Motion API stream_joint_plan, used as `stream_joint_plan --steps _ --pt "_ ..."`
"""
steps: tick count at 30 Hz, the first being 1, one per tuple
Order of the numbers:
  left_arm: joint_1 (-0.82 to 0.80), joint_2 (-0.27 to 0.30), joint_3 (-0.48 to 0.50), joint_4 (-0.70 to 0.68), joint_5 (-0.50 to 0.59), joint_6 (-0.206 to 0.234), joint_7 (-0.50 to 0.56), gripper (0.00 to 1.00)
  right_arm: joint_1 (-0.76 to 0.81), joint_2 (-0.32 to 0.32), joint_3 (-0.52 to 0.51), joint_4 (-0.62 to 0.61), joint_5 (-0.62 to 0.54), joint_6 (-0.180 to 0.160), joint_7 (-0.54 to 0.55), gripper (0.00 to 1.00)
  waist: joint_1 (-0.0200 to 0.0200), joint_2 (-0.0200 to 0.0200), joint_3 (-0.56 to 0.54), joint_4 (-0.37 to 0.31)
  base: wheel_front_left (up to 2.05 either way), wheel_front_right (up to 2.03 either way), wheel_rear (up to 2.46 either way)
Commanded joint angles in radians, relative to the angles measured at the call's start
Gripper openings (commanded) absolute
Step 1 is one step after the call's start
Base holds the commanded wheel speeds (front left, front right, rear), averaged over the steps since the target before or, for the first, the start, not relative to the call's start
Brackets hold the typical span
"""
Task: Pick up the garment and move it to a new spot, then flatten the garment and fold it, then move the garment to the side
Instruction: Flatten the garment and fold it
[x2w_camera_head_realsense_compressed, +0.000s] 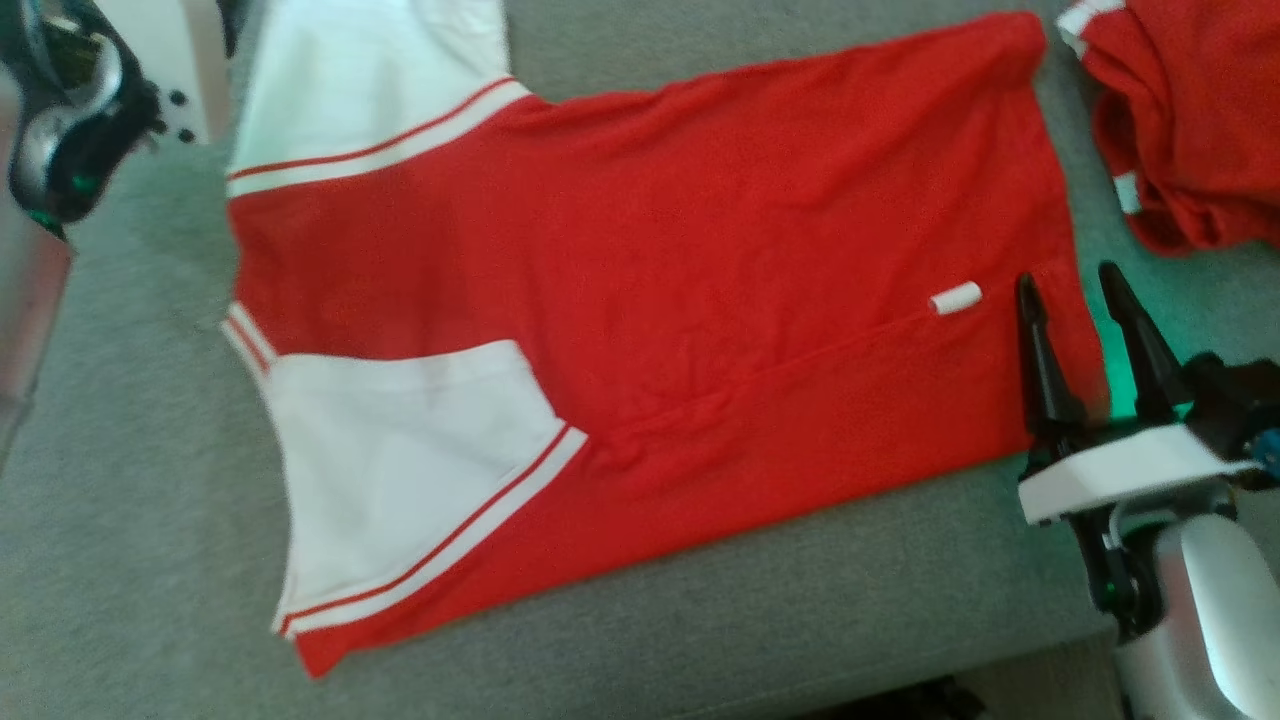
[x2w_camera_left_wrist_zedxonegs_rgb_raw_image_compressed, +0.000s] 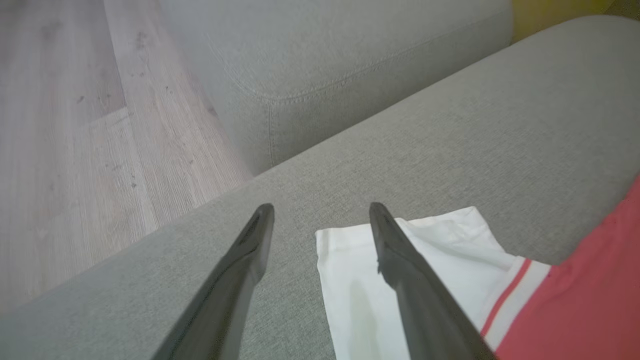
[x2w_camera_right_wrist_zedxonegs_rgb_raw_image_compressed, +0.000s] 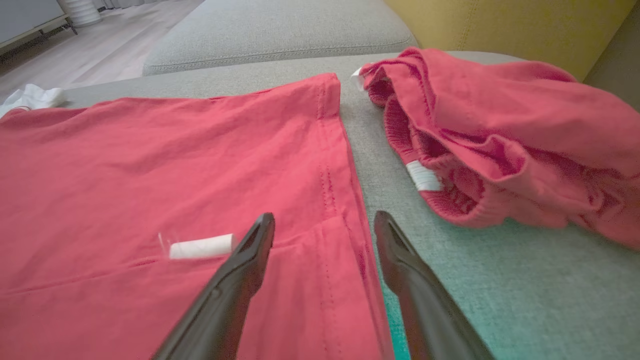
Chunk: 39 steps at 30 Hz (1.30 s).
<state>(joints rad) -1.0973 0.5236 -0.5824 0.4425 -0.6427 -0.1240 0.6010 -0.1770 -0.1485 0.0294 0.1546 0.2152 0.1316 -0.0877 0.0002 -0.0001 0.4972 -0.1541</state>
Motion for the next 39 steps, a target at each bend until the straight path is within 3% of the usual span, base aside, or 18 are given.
stream_joint_plan --steps 1,20,21,23,28,29,30,39 --pt "-0.052 0.043 0.030 -0.010 -0.006 -0.003 0.010 1.00 -0.007 -0.012 0.022 -0.021 0.010 -0.001 -0.012 1.00 -0.0002 0.0001 0.033 -0.036 0.00 0.00 0.00" --pt "-0.098 0.126 -0.077 0.146 -0.003 -0.007 0.032 1.00 -0.052 -0.013 0.047 0.038 0.011 -0.001 -0.057 1.00 -0.0002 0.0001 0.069 -0.105 0.00 0.00 0.00" --pt "-0.100 0.128 -0.080 0.148 -0.004 -0.007 0.031 0.90 -0.054 -0.013 0.047 0.040 0.010 -0.001 -0.058 1.00 -0.0002 0.0001 0.069 -0.106 0.00 0.00 0.00" --pt "-0.101 0.125 -0.081 0.152 -0.012 -0.007 0.029 0.59 -0.057 -0.011 0.048 0.045 0.008 -0.001 -0.060 1.00 -0.0002 0.0001 0.070 -0.108 0.00 0.00 0.00" --pt "-0.105 0.120 -0.087 0.157 -0.031 -0.007 0.029 0.26 -0.063 -0.005 0.051 0.055 0.008 -0.001 -0.060 1.00 -0.0002 0.0001 0.075 -0.114 0.00 0.00 0.00" --pt "-0.106 0.119 -0.087 0.157 -0.035 -0.007 0.030 0.18 -0.065 -0.004 0.052 0.056 0.010 -0.001 -0.060 1.00 -0.0002 0.0001 0.076 -0.115 0.00 0.00 0.00" --pt "-0.109 0.119 -0.088 0.157 -0.037 -0.007 0.029 0.02 -0.067 -0.004 0.053 0.055 0.011 -0.001 -0.059 1.00 -0.0002 0.0001 0.078 -0.116 0.00 0.00 0.00" --pt "-0.124 0.123 -0.112 0.153 -0.030 -0.007 -0.003 0.00 -0.145 -0.024 0.095 0.019 0.050 -0.001 0.001 1.00 -0.0002 0.0001 0.068 -0.110 0.00 0.00 0.00"
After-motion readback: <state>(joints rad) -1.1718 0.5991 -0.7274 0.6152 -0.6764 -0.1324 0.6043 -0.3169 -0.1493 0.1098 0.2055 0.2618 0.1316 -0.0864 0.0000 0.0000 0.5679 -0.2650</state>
